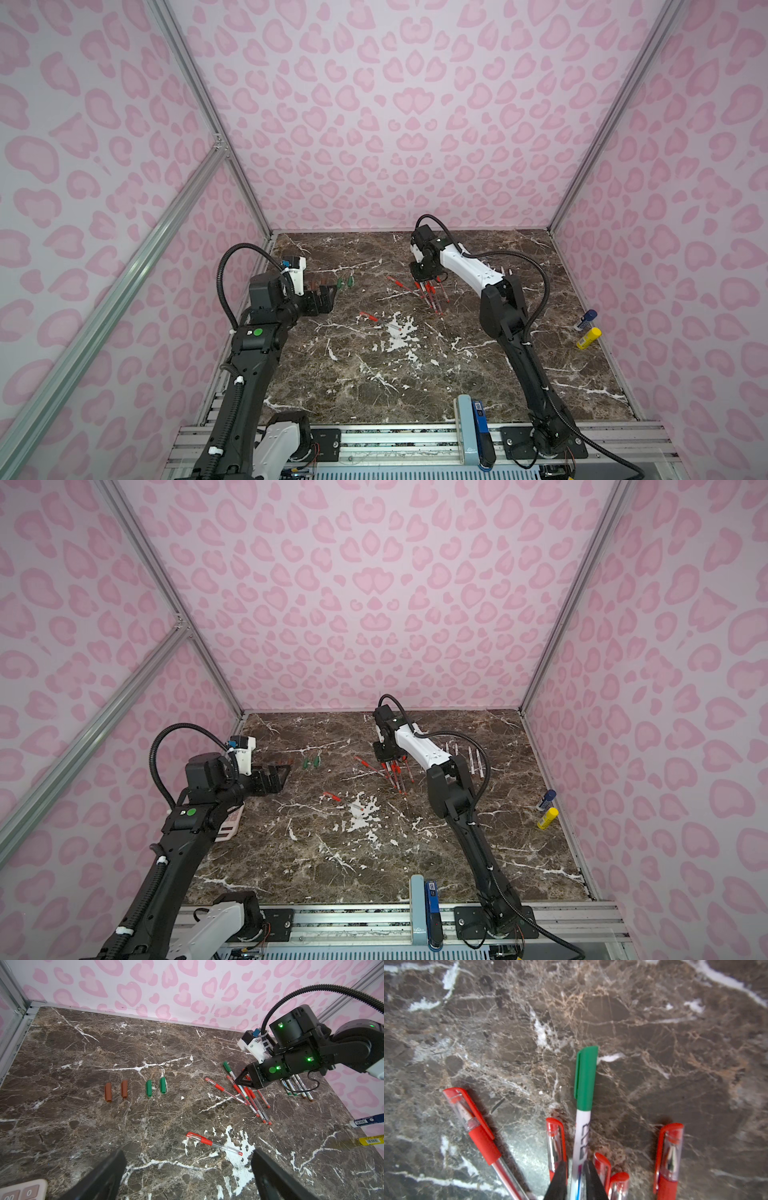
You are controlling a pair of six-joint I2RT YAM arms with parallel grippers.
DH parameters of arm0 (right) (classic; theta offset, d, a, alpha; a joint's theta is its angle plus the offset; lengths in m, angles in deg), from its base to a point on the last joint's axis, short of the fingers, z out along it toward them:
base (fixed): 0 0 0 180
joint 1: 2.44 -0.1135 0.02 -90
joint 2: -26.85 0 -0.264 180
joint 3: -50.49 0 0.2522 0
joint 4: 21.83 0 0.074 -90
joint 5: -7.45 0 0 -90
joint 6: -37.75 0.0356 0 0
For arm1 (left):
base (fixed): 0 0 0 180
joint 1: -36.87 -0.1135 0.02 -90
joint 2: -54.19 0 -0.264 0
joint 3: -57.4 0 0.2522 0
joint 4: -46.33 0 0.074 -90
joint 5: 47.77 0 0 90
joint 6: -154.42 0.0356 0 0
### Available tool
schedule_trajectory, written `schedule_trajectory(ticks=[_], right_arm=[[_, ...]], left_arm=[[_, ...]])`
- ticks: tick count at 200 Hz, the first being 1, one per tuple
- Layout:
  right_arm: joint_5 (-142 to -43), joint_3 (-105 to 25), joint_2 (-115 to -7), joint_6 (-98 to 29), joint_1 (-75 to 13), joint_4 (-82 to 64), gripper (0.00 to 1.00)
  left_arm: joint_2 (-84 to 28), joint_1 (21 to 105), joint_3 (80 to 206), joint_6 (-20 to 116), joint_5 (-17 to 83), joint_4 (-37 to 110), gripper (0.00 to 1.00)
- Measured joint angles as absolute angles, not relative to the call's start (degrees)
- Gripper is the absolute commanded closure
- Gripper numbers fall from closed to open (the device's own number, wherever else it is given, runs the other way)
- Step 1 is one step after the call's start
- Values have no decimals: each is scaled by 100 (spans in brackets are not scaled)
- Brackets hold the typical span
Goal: Open the pen caps
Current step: 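Move the right gripper over the pen pile and grasp a green-capped marker, then lift the marker and carry its green cap to the left gripper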
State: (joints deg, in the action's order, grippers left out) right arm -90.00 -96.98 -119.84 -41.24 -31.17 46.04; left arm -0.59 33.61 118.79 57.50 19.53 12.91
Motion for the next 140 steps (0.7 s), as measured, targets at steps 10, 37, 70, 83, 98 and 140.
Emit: schedule_trajectory(ticks=[10, 37, 70, 83, 98, 140], right_arm=[[-8997, -9671, -11993, -4120, -3115, 4621, 83], [-9002, -9499, -11964, -4083, -3117, 4516, 83], [-8965, -9258, -11881, -4065, -3139, 4258, 85], [-8962, -9206, -11864, -4061, -3147, 4162, 88], [-8960, -9210, -11857, -4032, -3158, 4112, 90], [-8962, -9306, -11695, -4015, -3156, 4348, 92]], left_arm=[[-70, 3361, 11879, 5750, 1955, 1291, 2], [-68, 3361, 11879, 5750, 1951, 1293, 2], [-68, 3361, 11879, 5750, 1955, 1291, 2], [-61, 3361, 11877, 5750, 1951, 1293, 2], [-64, 3361, 11877, 5750, 1953, 1291, 2], [-66, 3356, 11877, 5748, 1914, 1291, 2]])
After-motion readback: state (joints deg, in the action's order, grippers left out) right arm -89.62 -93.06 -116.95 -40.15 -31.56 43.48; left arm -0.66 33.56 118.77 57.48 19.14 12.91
